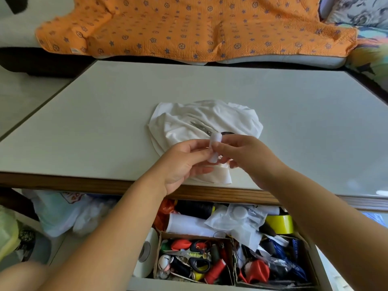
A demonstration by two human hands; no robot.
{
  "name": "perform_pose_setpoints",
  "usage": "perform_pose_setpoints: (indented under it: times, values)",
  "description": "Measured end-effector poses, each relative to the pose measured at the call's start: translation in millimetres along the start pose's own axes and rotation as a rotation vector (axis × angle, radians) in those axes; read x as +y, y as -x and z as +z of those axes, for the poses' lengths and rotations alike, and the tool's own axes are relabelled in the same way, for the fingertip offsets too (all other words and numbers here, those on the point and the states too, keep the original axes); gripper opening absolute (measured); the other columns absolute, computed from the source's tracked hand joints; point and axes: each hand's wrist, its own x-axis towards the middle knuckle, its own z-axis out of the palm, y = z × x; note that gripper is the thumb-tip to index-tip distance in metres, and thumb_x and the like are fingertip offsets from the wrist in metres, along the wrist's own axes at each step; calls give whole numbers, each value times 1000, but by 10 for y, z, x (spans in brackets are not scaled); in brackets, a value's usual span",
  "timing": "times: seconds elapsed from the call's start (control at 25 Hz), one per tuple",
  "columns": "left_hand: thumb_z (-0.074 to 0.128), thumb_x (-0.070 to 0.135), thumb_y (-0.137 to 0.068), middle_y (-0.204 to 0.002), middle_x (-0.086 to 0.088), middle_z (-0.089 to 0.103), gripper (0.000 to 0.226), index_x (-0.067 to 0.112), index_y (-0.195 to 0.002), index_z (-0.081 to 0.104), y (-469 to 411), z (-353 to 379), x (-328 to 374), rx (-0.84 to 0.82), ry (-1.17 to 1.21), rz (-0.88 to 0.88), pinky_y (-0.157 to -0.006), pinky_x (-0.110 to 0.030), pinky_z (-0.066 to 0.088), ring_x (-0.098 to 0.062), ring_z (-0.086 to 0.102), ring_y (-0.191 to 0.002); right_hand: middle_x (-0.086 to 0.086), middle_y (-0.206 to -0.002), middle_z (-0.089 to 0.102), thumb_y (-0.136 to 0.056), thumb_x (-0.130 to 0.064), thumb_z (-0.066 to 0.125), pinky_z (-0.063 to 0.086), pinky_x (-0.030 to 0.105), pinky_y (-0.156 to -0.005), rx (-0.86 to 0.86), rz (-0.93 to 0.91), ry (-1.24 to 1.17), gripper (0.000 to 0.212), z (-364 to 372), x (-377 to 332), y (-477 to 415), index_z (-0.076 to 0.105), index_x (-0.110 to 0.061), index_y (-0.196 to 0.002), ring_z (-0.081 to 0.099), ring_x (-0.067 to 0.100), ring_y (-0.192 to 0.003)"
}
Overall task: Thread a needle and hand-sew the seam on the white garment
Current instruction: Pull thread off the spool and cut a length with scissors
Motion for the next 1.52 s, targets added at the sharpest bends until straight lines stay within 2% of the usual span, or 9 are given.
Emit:
perform_pose_setpoints:
  times: [0.16, 0.36, 0.52, 0.76, 0.92, 1.0, 1.2, 1.32, 1.52]
  values:
    - [64, 8, -90, -100, -10, 73, 27, 8, -116, 57, -69, 119, -38, 52, 11, 20, -74, -28, 59, -17, 72, -86, 4, -82, 72, -85, -32, 71, 44, 26, -69, 95, 30, -169, 20, -127, 133, 4, 78, -14, -92, 60, 13, -75]
    - [55, 12, -97, -113, -14, 72, 33, 22, -128, 56, -81, 173, -60, -77, 68, 0, -75, -26, 58, -25, 71, -103, 2, -78, 73, -89, -22, 68, 45, 24, -69, 90, 48, -225, 15, -240, 204, 59, 77, -10, -92, 58, 10, -68]
    - [50, 14, -100, -116, -12, 71, 34, 23, -131, 57, -105, 196, -65, -131, 119, -8, -73, -27, 57, -25, 70, -103, -2, -74, 72, -90, -24, 67, 45, 24, -67, 176, 40, -140, 15, -264, 215, 110, 77, -15, -83, 55, 8, -64]
    - [50, 20, -101, -107, -11, 68, 34, 9, -132, 57, -158, 289, -68, -154, 203, -41, -68, -27, 58, -18, 69, -87, -3, -73, 72, -94, -28, 61, 49, 26, -70, 266, -5, 47, 19, -263, 200, 158, 73, -18, -84, 57, 8, -64]
    - [54, 12, -97, -103, -9, 69, 29, 8, -125, 59, -145, 318, -93, -113, 169, 1, -70, -24, 59, -17, 70, -85, -11, -67, 72, -98, -23, 57, 50, 16, -64, 236, -31, -4, 20, -266, 179, 215, 72, -15, -89, 61, 1, -60]
    - [60, 11, -92, -104, -10, 71, 33, 12, -125, 58, -138, 332, -108, -96, 166, 44, -77, -28, 60, -21, 73, -92, -7, -77, 75, -99, -22, 54, 52, 19, -67, 186, -27, -63, 21, -257, 181, 239, 73, -15, -93, 66, 5, -69]
    - [85, 25, -72, -111, -9, 62, 55, 34, -120, 59, -187, 389, -123, 36, -227, 244, -83, -43, 60, -29, 70, -100, 12, -91, 76, -92, -26, 64, 46, 32, -78, 62, 65, -261, 21, -304, 189, 229, 74, -11, -101, 71, 20, -85]
    - [83, 13, -75, -105, -2, 57, 61, 39, -124, 58, -237, 484, -9, 10, -348, 293, -72, -35, 62, -22, 70, -92, 7, -83, 73, -86, -24, 70, 43, 30, -75, 123, 118, -299, 19, -394, 171, 155, 76, -9, -95, 65, 13, -77]
    - [79, 11, -79, -108, -9, 58, 55, 36, -123, 58, -357, 514, 201, -13, -383, 316, -72, -43, 62, -26, 75, -82, 2, -80, 69, -94, -20, 61, 42, 30, -75, 143, 48, -306, 16, -472, 113, 75, 72, -11, -89, 61, 13, -79]
